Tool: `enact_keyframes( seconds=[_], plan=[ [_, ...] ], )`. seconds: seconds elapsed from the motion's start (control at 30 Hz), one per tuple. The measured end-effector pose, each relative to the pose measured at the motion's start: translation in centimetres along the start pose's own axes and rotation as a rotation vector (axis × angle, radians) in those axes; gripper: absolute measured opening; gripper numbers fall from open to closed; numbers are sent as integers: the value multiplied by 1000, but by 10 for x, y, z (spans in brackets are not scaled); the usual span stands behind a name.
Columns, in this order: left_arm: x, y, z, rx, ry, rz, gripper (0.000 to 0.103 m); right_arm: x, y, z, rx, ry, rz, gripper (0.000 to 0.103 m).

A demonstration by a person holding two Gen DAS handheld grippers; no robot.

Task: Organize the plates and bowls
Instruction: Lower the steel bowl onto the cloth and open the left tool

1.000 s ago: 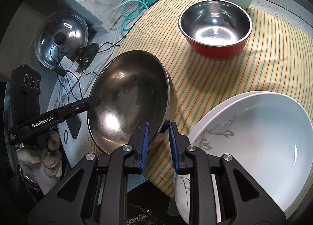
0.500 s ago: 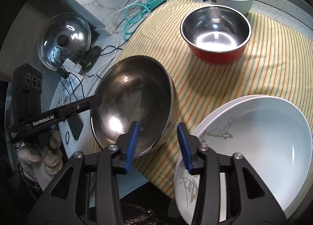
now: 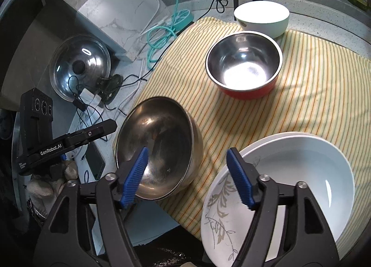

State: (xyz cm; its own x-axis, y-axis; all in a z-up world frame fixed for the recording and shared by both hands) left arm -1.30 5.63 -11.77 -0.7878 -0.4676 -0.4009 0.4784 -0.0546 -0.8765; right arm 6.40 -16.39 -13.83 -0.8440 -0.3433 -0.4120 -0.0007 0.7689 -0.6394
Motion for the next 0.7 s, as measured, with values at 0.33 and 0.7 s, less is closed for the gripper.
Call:
enact_keyframes(
  seconds=[0.33,0.7],
  plan=[
    [-24,5,18,20,49,20,52,-23,-30,24,22,50,85,83],
    [-52,30,55,70,128,-8,52,-47,-48,59,53,123,162,83]
  ],
)
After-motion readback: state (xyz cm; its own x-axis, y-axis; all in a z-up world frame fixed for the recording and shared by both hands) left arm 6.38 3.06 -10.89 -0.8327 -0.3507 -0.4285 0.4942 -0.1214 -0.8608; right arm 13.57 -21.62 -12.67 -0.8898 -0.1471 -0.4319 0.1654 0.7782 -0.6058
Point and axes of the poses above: each gripper's, at about its wrist camera, not at the fingertips, and y roughly the way its jaws point, z to its right, x to its underside, the point moved 1 cm from there along y, roughly the way its jaws point, and after that the axes turned 14 degrees about -x, right-handed, at the moved point
